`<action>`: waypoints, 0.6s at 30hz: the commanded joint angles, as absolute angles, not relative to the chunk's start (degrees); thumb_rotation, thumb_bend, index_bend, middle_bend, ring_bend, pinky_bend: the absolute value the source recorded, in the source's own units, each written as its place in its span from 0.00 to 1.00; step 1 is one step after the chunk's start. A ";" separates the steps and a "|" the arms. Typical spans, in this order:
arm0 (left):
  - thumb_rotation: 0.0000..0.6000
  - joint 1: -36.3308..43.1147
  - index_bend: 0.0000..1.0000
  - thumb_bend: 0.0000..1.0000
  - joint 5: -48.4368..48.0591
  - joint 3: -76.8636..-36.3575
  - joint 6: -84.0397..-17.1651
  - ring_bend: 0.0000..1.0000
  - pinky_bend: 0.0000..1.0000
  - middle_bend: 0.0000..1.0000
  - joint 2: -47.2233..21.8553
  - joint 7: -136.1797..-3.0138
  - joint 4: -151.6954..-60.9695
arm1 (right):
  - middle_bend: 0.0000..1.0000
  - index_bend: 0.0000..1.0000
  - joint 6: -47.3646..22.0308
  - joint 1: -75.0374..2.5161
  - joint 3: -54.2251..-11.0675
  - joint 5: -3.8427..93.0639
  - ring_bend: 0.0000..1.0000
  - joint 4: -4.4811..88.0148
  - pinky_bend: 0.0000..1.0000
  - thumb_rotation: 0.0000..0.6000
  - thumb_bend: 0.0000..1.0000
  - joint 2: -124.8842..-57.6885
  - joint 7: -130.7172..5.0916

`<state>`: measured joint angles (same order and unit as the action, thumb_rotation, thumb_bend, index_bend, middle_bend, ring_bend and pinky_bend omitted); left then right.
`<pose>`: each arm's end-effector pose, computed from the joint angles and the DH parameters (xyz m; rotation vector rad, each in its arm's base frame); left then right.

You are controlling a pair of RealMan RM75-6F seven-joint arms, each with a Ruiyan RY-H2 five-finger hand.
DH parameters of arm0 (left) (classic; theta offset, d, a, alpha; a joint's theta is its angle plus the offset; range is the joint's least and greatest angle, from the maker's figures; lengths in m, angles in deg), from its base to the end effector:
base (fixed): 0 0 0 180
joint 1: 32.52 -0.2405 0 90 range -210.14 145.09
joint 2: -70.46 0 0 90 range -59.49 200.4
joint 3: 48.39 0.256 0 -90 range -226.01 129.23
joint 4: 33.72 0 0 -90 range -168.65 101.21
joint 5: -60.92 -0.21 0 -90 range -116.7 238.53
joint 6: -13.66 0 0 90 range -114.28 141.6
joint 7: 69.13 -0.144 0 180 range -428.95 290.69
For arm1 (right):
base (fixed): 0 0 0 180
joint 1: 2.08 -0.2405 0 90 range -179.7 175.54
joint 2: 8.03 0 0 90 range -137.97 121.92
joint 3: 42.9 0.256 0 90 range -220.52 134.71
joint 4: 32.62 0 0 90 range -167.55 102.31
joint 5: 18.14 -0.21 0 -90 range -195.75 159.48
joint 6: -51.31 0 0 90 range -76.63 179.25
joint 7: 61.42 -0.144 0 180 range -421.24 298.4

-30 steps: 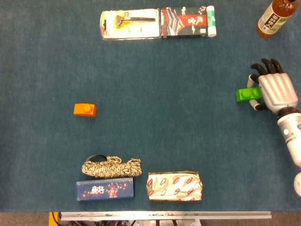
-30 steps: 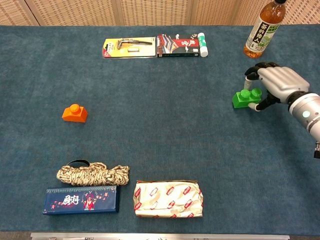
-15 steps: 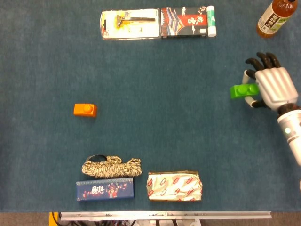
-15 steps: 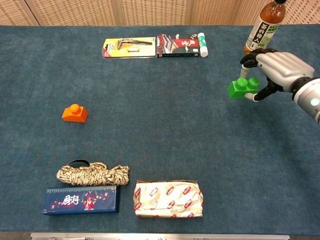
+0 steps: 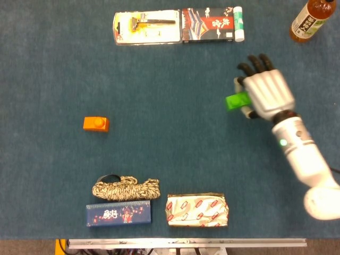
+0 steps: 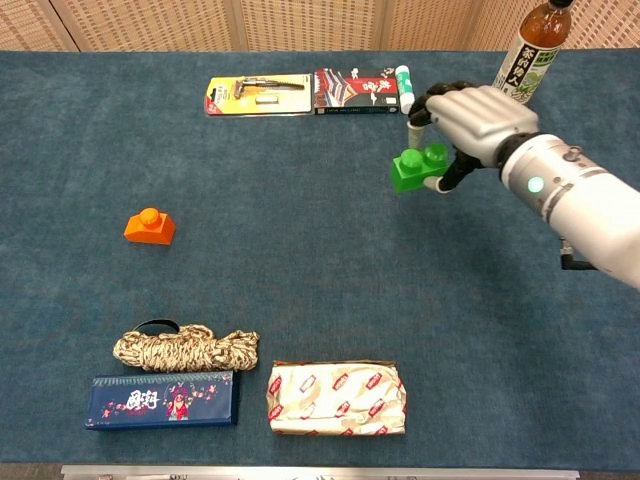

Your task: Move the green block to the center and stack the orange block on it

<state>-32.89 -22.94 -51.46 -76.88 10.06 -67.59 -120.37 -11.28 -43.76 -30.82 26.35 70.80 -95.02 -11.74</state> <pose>-0.3461 0.1518 0.2072 -1.2872 -0.7834 -0.7812 -0.1211 -0.3063 -0.0091 1.8690 -0.9138 0.6962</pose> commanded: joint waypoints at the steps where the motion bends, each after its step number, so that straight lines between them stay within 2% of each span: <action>1: 1.00 -33.29 0.28 0.28 -23.01 -51.22 -77.00 0.03 0.25 0.13 10.40 -66.32 -119.59 | 0.20 0.70 -12.68 -46.85 -29.78 24.21 0.00 71.46 0.02 1.00 0.37 -97.95 -8.79; 18: 1.00 -34.86 0.31 0.28 -22.87 -50.70 -77.55 0.03 0.25 0.13 11.29 -63.14 -118.25 | 0.20 0.70 -16.79 -58.54 -26.37 16.19 0.00 65.07 0.02 1.00 0.37 -111.14 -1.42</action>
